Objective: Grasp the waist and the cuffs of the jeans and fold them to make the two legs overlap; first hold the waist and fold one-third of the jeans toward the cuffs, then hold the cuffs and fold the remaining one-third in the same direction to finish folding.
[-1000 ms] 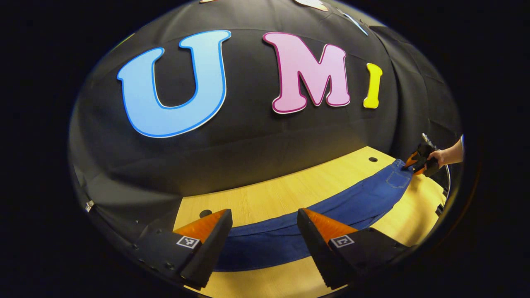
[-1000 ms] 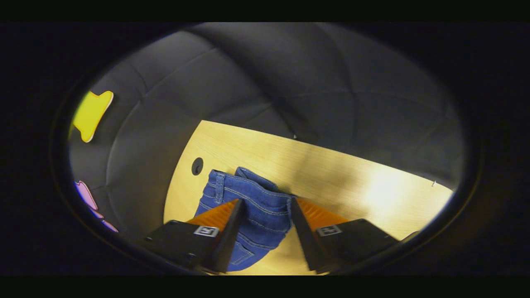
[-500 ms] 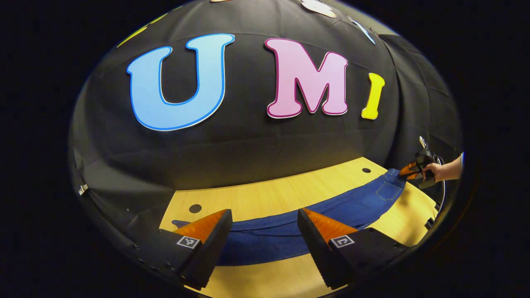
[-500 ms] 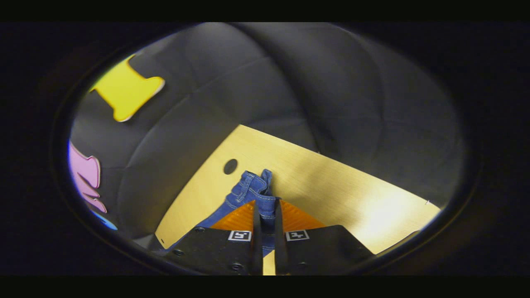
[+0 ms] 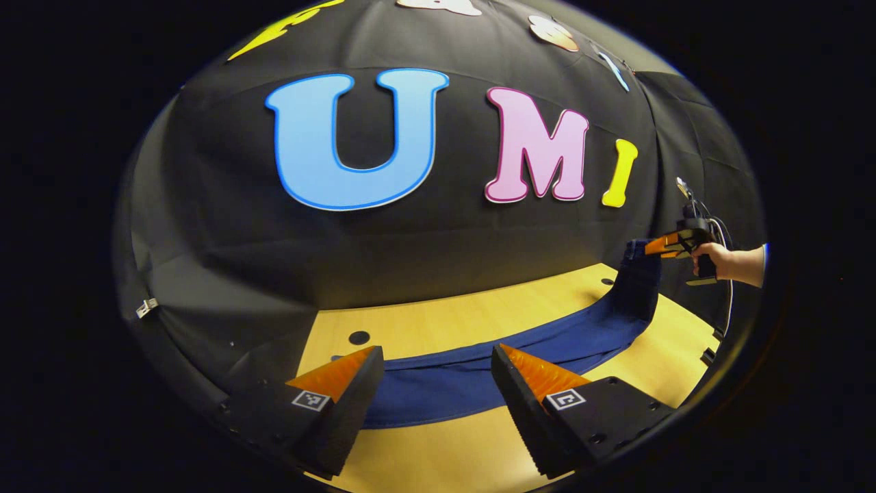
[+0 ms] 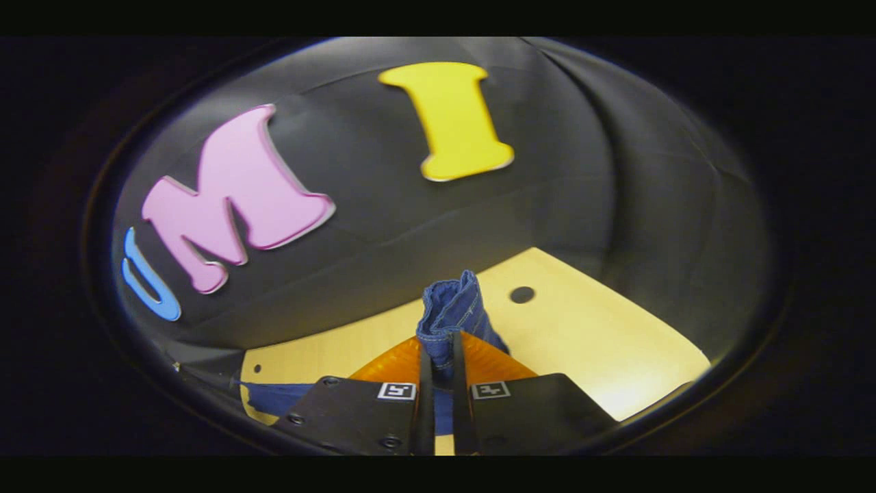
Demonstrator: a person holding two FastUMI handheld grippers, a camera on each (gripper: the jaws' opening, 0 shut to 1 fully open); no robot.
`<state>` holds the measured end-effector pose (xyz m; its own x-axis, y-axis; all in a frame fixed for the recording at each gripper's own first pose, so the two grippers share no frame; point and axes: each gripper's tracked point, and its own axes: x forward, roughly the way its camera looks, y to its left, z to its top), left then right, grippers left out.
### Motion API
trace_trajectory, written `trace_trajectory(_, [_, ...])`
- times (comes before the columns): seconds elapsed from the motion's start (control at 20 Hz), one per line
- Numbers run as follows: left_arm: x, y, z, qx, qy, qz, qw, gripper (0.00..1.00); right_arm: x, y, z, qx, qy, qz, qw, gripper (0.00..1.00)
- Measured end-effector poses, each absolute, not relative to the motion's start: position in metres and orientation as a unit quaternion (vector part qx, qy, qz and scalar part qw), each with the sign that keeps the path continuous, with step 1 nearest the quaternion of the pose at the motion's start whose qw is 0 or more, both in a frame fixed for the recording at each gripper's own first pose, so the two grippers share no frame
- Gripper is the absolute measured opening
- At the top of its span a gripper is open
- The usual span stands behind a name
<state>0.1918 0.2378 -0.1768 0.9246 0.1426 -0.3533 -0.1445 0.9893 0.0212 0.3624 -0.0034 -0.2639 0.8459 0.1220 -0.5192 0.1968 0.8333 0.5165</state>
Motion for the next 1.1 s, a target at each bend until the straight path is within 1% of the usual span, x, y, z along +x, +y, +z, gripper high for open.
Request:
trace_trajectory(0.1, [0.174, 0.251, -0.18, -0.004, 0.18, 0.083, 0.98, 0.99, 0.369, 0.021, -0.225, 0.283, 0.257, 0.002, 0.924, 0.14])
trace_trajectory(0.15, [0.166, 0.257, -0.182, -0.008, 0.181, 0.088, 0.98, 0.99, 0.373, 0.036, -0.208, 0.286, 0.245, 0.017, 0.926, 0.11])
trace_trajectory(0.2, [0.159, 0.261, -0.184, -0.013, 0.183, 0.092, 0.979, 0.99, 0.376, 0.062, -0.191, 0.292, 0.232, 0.033, 0.927, 0.14])
trace_trajectory(0.25, [0.151, 0.266, -0.187, -0.018, 0.184, 0.097, 0.978, 0.99, 0.376, 0.082, -0.181, 0.288, 0.222, 0.047, 0.93, 0.19])
trace_trajectory(0.3, [0.145, 0.27, -0.19, -0.024, 0.186, 0.101, 0.977, 0.99, 0.376, 0.11, -0.173, 0.285, 0.21, 0.068, 0.933, 0.07])
trace_trajectory(0.35, [0.139, 0.274, -0.194, -0.03, 0.19, 0.106, 0.976, 0.99, 0.383, 0.138, -0.176, 0.279, 0.199, 0.077, 0.937, 0.04])
trace_trajectory(0.4, [0.134, 0.277, -0.197, -0.035, 0.194, 0.112, 0.974, 0.99, 0.37, 0.161, -0.181, 0.265, 0.204, 0.085, 0.939, 0.0])
trace_trajectory(0.45, [0.126, 0.281, -0.204, -0.041, 0.199, 0.117, 0.972, 0.99, 0.367, 0.191, -0.207, 0.25, 0.227, 0.097, 0.936, 0.05])
trace_trajectory(0.55, [0.115, 0.281, -0.215, -0.051, 0.21, 0.114, 0.97, 0.99, 0.325, 0.248, -0.295, 0.211, 0.344, 0.138, 0.905, 0.05])
trace_trajectory(0.6, [0.108, 0.283, -0.223, -0.049, 0.222, 0.119, 0.967, 1.0, 0.308, 0.266, -0.318, 0.182, 0.347, 0.16, 0.906, 0.05])
trace_trajectory(0.65, [0.102, 0.288, -0.23, -0.048, 0.233, 0.128, 0.963, 1.0, 0.291, 0.285, -0.337, 0.16, 0.362, 0.189, 0.899, 0.03])
trace_trajectory(0.7, [0.097, 0.288, -0.233, -0.056, 0.235, 0.13, 0.962, 1.0, 0.272, 0.301, -0.345, 0.16, 0.37, 0.218, 0.889, 0.0])
trace_trajectory(0.75, [0.098, 0.282, -0.235, -0.072, 0.233, 0.125, 0.962, 1.0, 0.263, 0.307, -0.345, 0.162, 0.371, 0.228, 0.886, 0.05])
trace_trajectory(0.8, [0.1, 0.278, -0.238, -0.089, 0.235, 0.122, 0.96, 0.99, 0.265, 0.304, -0.353, 0.157, 0.368, 0.232, 0.887, 0.0])
trace_trajectory(0.85, [0.104, 0.28, -0.245, -0.101, 0.238, 0.125, 0.958, 0.98, 0.266, 0.306, -0.349, 0.149, 0.363, 0.232, 0.89, 0.0])
trace_trajectory(0.9, [0.109, 0.281, -0.251, -0.116, 0.242, 0.128, 0.955, 0.98, 0.267, 0.305, -0.345, 0.144, 0.36, 0.235, 0.891, 0.05])
trace_trajectory(0.95, [0.118, 0.28, -0.258, -0.14, 0.243, 0.128, 0.951, 0.94, 0.267, 0.306, -0.341, 0.146, 0.358, 0.241, 0.89, 0.0])
trace_trajectory(1.0, [0.128, 0.278, -0.261, -0.16, 0.246, 0.123, 0.948, 0.97, 0.263, 0.303, -0.337, 0.148, 0.357, 0.244, 0.889, 0.04])
trace_trajectory(1.05, [0.138, 0.28, -0.267, -0.182, 0.25, 0.122, 0.943, 0.92, 0.262, 0.3, -0.331, 0.152, 0.354, 0.251, 0.888, 0.08])
trace_trajectory(1.1, [0.148, 0.284, -0.273, -0.202, 0.259, 0.123, 0.936, 0.97, 0.262, 0.293, -0.327, 0.15, 0.353, 0.249, 0.89, 0.19])
